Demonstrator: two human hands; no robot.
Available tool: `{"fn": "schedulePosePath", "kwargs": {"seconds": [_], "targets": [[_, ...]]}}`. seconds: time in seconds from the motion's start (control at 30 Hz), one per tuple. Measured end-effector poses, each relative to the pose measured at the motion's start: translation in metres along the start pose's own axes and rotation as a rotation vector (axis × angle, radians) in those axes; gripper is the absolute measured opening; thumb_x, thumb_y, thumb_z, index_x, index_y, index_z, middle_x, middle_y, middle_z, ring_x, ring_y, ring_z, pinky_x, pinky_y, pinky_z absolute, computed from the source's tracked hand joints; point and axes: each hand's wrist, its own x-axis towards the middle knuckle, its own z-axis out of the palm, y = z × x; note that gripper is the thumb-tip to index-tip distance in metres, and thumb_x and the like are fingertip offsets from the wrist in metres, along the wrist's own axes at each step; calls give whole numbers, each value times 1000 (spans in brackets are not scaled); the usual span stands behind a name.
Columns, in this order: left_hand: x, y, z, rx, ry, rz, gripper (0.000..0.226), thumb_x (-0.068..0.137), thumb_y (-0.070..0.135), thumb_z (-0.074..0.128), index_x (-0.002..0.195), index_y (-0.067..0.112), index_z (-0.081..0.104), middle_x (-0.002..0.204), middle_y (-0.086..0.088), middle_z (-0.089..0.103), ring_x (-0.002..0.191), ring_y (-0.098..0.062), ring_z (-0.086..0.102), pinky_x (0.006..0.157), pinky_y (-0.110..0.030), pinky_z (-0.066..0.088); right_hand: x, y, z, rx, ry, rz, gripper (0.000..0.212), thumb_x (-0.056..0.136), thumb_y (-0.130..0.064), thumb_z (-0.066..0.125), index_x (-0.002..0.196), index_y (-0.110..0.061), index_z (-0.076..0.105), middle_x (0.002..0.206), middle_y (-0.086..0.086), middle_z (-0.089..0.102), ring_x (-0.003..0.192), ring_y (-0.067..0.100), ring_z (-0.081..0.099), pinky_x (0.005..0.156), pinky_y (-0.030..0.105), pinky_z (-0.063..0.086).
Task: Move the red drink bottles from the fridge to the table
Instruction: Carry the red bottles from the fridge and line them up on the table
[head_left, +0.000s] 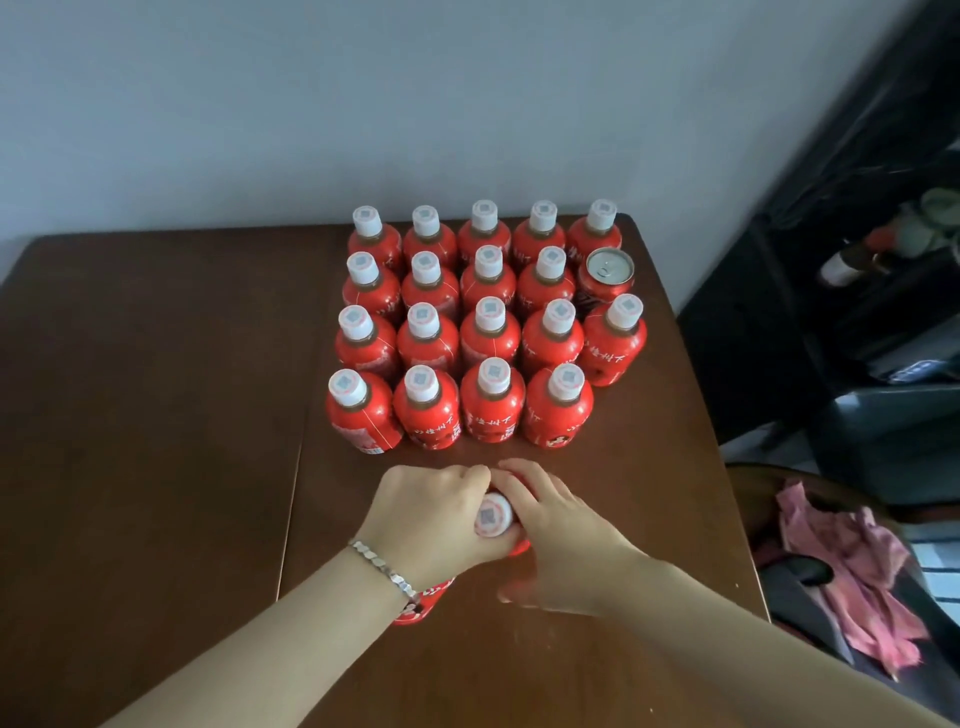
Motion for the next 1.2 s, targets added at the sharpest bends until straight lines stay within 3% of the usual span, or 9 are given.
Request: {"fn": "schedulePosePath", "kwargs": {"seconds": [0.2,0.3,0.4,0.57,0.67,0.87,0.97,1.07,1.2], "targets": [[4,15,-10,18,-177,-45,49,72,71,53,77,23,46,71,7,62,64,-13,62,49,-24,26,-12,14,14,225,268,233,65,62,-42,75,121,-36,49,114,-18,57,101,9,60,84,22,48],[7,14,-14,15,-99,-62,46,61,63,62,62,20,49,48,7,52,35,-12,50,41,-13,9,-17,35,11,498,398,553,57,59,-41,81,108,-27,55,95,-10,65,88,11,65,75,28,53],[5,9,-6,30,-36,-40,35,59,47,74,60,19,53,45,8,49,30,-11,45,40,-10,7,-13,52,-6,619,623,745,63,65,-35,82,118,-18,53,104,0,66,88,14,60,73,27,46],[-3,4,1,38,-22,-89,37,53,31,87,60,19,53,49,8,52,32,-11,48,32,-15,26,12,67,-37,658,918,749,73,70,-38,80,130,-21,43,125,3,58,113,23,57,87,33,44],[-4,3,2,30,-4,-86,37,53,28,88,59,19,53,49,9,52,32,-9,48,36,-9,14,33,69,-43,642,897,711,72,74,-38,77,132,-20,40,131,4,51,116,23,54,86,32,42],[-5,-2,2,-4,37,-93,30,54,22,87,65,17,58,52,9,56,36,-10,53,30,-18,35,51,62,-39,900,775,826,78,88,-48,57,150,-21,17,154,4,23,133,26,40,100,39,41],[-3,-8,1,0,22,-109,31,55,21,87,63,17,57,52,9,55,35,-11,51,30,-15,28,48,57,-40,1480,702,1012,87,80,-48,67,148,-23,19,149,5,30,133,33,38,101,51,40],[-3,-12,-2,30,10,-126,34,54,20,86,59,17,53,51,9,51,34,-11,47,38,-9,14,52,53,-37,2230,559,840,52,84,-29,65,128,-14,41,129,12,48,121,42,49,97,63,41],[-9,-22,-7,45,-19,-137,36,52,21,88,58,18,52,51,9,50,34,-10,46,45,-5,3,54,51,-32,2307,599,728,30,81,-3,48,111,-5,48,128,15,46,122,46,46,98,62,40]]}}
